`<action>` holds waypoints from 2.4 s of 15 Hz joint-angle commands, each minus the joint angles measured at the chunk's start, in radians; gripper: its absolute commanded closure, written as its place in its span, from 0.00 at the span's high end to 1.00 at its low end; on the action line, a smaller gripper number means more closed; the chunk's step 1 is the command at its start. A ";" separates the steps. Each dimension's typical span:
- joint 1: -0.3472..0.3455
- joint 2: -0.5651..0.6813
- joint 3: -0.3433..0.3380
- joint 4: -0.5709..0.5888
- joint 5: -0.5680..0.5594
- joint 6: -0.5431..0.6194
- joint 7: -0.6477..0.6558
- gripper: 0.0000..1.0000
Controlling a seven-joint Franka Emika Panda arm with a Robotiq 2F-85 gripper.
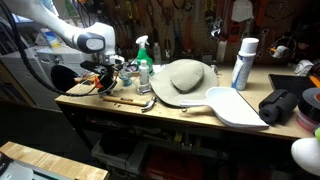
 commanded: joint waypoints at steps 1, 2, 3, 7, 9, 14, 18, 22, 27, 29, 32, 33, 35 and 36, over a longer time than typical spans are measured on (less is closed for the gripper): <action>0.004 0.012 0.011 -0.003 0.046 0.016 0.027 0.00; 0.005 0.009 0.013 -0.004 0.057 0.018 0.033 0.00; 0.005 0.002 0.014 -0.002 0.066 0.008 0.035 0.01; -0.006 -0.068 0.000 0.045 0.063 -0.073 0.030 0.01; -0.008 -0.101 -0.007 0.064 0.055 -0.091 0.018 0.01; 0.014 -0.215 0.013 0.039 0.267 -0.166 0.020 0.01; 0.057 -0.226 0.038 0.049 0.414 -0.128 0.086 0.01; 0.053 -0.210 0.025 0.078 0.368 -0.158 0.049 0.03; 0.096 -0.202 0.068 -0.003 0.553 0.260 0.145 0.01; 0.116 -0.169 0.088 -0.004 0.610 0.431 0.145 0.01; 0.151 -0.096 0.123 0.016 0.696 0.698 0.135 0.01; 0.161 -0.066 0.128 0.028 0.700 0.786 0.135 0.01; 0.191 -0.012 0.126 0.030 0.658 0.965 0.163 0.01; 0.214 0.018 0.113 0.027 0.633 1.052 0.184 0.01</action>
